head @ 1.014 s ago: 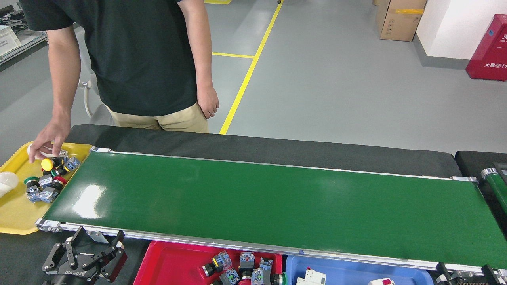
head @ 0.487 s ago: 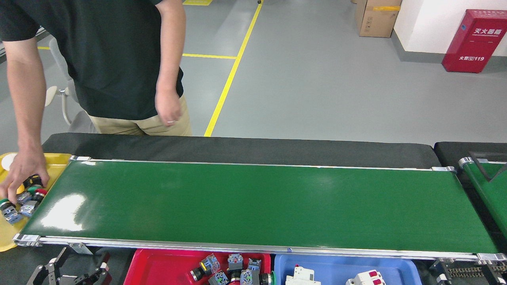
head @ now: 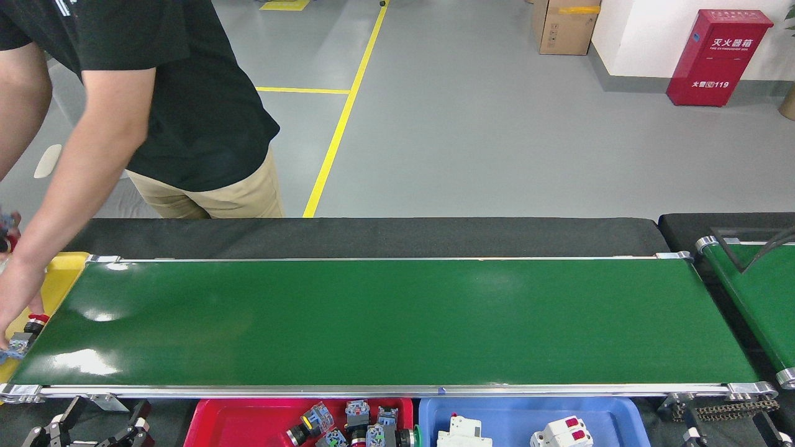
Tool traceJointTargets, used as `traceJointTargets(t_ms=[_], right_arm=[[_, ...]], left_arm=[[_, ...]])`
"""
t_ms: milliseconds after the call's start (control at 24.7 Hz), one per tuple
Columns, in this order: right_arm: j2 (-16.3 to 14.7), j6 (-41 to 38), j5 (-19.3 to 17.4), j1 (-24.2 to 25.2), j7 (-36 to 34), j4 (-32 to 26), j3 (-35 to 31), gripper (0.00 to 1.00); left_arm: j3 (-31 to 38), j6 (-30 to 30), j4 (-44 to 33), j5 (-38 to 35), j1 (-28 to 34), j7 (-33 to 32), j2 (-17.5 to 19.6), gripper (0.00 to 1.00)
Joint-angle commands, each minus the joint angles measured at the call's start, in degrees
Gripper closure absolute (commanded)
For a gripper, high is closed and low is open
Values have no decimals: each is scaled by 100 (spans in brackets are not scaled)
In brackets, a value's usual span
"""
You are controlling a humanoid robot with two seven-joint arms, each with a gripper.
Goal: Pick switch part from conveyor to tray
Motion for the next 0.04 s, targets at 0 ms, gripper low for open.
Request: traceJointTargets(t_ms=[0], right_arm=[[-39,-89,-25,-38,-35,-86,-9,2]], left_arm=[[49,-20,-70,27,-14,47,69,0]])
